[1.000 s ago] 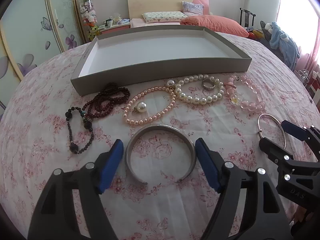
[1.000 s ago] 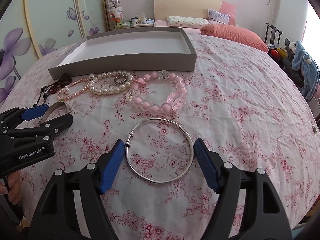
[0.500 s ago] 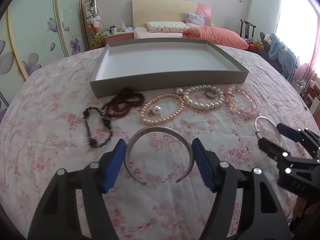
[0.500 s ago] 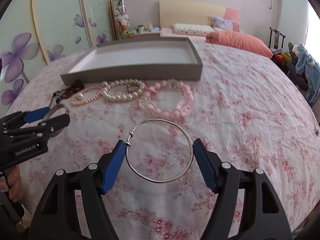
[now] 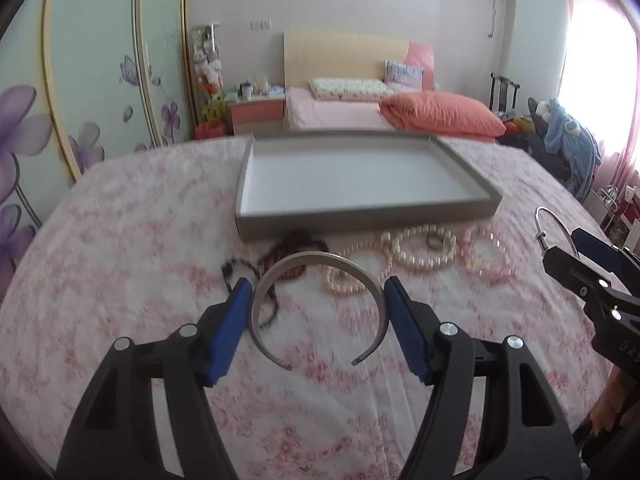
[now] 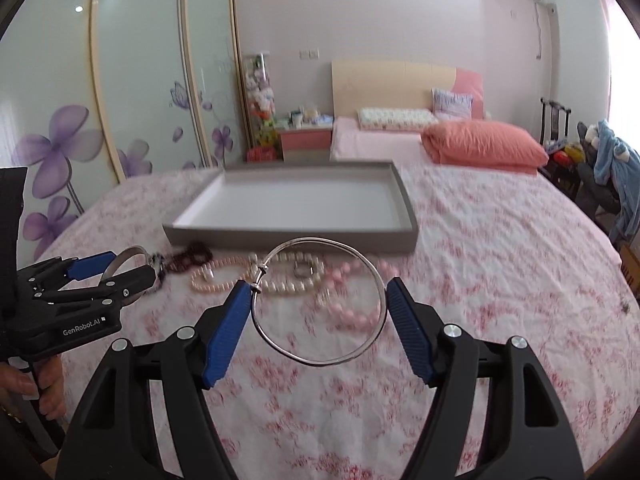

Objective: Organize jewelry
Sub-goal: 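Carry both bangles into the grey tray and open both tools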

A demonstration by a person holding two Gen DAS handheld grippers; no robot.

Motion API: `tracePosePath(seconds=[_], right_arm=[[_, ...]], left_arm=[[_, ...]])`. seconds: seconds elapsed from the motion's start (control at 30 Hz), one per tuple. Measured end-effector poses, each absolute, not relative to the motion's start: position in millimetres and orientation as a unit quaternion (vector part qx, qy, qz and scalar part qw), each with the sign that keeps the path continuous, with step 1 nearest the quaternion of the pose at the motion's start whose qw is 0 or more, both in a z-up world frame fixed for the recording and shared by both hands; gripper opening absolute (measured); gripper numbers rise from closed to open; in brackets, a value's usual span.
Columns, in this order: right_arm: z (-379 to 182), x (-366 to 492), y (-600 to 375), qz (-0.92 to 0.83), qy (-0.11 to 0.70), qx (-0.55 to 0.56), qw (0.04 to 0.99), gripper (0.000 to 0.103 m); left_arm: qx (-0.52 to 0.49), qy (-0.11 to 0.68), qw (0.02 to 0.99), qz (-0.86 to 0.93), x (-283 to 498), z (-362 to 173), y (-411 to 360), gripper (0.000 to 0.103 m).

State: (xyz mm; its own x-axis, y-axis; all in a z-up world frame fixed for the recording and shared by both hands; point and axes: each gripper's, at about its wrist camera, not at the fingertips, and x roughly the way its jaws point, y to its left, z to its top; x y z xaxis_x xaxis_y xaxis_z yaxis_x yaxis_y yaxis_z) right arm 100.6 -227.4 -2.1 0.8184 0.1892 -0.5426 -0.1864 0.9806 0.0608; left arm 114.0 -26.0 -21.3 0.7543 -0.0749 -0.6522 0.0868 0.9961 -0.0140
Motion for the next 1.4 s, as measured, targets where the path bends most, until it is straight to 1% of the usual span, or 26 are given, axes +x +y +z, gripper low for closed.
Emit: tracePosePath(seconds=[0.27, 0.43, 0.63, 0.73, 1.0, 1.17, 1.37, 1.4], right_arm=[[28.8, 119.3, -222.2, 0.094, 0.232, -0.009, 0.968, 0.07], [42.4, 144.4, -221.0, 0.091, 0.205, -0.008, 0.975, 0.07], [43.0, 184.6, -224.7, 0.088, 0.197, 0.003, 0.976, 0.07], [35.4, 212.6, -227.5, 0.091, 0.214, 0.017, 0.972, 0.07], [-0.2, 292.5, -230.8, 0.1, 0.301, 0.036, 0.948, 0.07], [-23.2, 322.6, -221.7, 0.095, 0.35, 0.033, 0.931, 0.07], [-43.4, 344.9, -220.2, 0.088, 0.389, 0.031, 0.916, 0.071], [-44.6, 345.8, -220.8, 0.088, 0.394, 0.029, 0.914, 0.072]], left_arm=[[0.028, 0.302, 0.952, -0.036, 135.3, 14.2, -31.5, 0.066], [0.031, 0.285, 0.957, -0.034, 159.7, 24.2, -35.3, 0.066], [0.028, 0.282, 0.959, -0.029, 204.7, 23.2, -35.4, 0.066], [0.023, 0.293, 0.956, -0.025, 233.8, 16.0, -32.5, 0.066], [0.004, 0.344, 0.938, -0.031, 302.9, -19.0, -23.2, 0.066], [-0.001, 0.374, 0.927, -0.032, 334.0, -41.2, -22.6, 0.066], [-0.002, 0.39, 0.92, -0.034, 357.6, -51.5, -26.1, 0.067], [-0.006, 0.395, 0.918, -0.034, 362.2, -52.9, -25.8, 0.067]])
